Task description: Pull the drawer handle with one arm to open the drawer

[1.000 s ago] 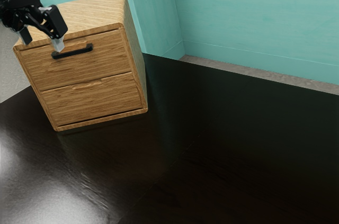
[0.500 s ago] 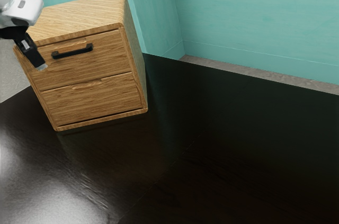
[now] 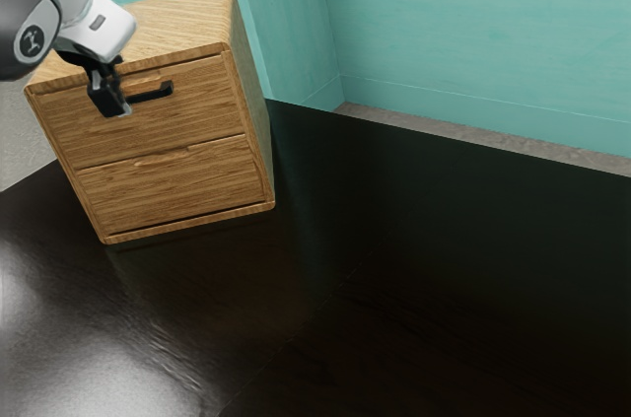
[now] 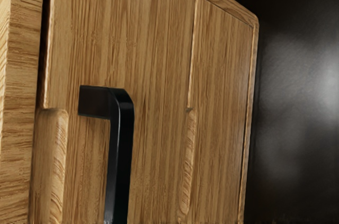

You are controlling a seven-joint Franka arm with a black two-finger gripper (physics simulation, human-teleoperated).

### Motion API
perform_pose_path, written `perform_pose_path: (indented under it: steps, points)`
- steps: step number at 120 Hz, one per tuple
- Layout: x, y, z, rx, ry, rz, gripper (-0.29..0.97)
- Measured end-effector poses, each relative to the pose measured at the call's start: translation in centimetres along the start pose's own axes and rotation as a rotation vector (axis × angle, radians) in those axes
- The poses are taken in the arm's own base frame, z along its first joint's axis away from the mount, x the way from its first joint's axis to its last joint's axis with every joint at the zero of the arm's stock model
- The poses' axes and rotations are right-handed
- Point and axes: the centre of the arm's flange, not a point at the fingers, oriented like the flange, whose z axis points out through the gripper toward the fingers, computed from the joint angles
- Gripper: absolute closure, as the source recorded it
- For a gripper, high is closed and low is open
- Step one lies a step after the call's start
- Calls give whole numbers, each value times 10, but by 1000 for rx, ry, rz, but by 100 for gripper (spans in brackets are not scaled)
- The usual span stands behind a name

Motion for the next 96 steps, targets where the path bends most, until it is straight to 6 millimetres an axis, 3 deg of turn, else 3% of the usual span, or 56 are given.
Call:
perform_pose_path:
  steps: [26, 66, 77, 96]
  points:
    - [-16, -8, 49, -51, -23, 47, 0]
    - [-39, -16, 72, -101, 27, 43, 0]
    - [-30, -13, 76, -117, 50, 58, 0]
    - [9, 1, 69, -124, 99, 134, 5]
